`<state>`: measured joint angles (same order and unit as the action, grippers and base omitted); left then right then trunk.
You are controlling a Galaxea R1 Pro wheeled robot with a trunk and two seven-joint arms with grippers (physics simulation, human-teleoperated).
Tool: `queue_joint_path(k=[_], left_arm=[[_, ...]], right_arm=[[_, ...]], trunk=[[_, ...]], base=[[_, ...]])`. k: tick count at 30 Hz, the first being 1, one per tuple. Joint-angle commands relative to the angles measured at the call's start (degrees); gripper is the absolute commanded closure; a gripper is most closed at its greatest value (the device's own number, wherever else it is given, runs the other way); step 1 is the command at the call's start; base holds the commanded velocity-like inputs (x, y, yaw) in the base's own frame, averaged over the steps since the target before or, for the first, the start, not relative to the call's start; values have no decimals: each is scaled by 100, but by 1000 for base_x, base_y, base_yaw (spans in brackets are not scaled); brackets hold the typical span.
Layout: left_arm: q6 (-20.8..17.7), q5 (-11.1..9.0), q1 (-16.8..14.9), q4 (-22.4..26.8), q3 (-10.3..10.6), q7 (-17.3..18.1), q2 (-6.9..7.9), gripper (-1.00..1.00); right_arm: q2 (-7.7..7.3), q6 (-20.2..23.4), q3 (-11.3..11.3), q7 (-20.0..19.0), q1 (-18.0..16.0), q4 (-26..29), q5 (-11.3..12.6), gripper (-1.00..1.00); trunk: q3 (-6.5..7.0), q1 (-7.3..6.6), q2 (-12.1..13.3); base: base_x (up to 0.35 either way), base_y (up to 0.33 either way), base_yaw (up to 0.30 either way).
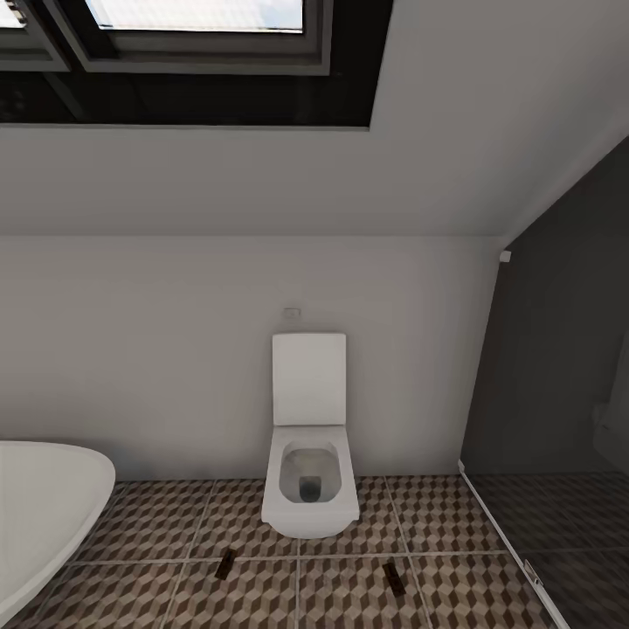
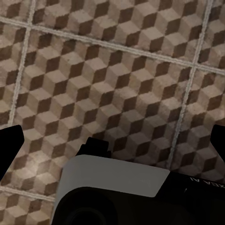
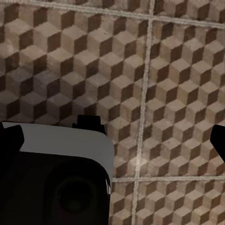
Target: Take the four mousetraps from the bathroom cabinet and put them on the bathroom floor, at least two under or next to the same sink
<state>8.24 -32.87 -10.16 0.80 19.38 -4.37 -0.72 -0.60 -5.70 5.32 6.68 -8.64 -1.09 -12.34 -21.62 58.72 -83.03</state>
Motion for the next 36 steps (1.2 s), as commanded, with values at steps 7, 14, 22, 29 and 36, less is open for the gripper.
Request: queue_joint_path(k=[7, 14, 22, 29, 36], left_arm=[[18, -25, -2, -1, 49, -21, 3, -100], [19, -19, -1, -1, 49, -21, 7, -100], [19, -18, -2, -1, 49, -21, 9, -100], [19, -18, -3, -1, 49, -21, 6, -100], [19, -18, -4, -1, 49, -20, 7, -100]], right_arm=[[3, -25, 57, 18, -6, -11, -42, -100], [6, -23, 57, 20, -6, -13, -35, -100], [0, -26, 53, 19, -6, -12, -51, -100], [-2, -27, 49, 18, -6, -7, -58, -100], [0, -27, 47, 18, -6, -6, -53, -100]], trunk=[[-7, 0, -4], [-7, 0, -4], [-7, 0, -4], [-7, 0, -4], [-7, 0, -4]], base=[[0, 0, 0], [0, 0, 0], [0, 0, 0], [0, 0, 0], [0, 0, 0]])
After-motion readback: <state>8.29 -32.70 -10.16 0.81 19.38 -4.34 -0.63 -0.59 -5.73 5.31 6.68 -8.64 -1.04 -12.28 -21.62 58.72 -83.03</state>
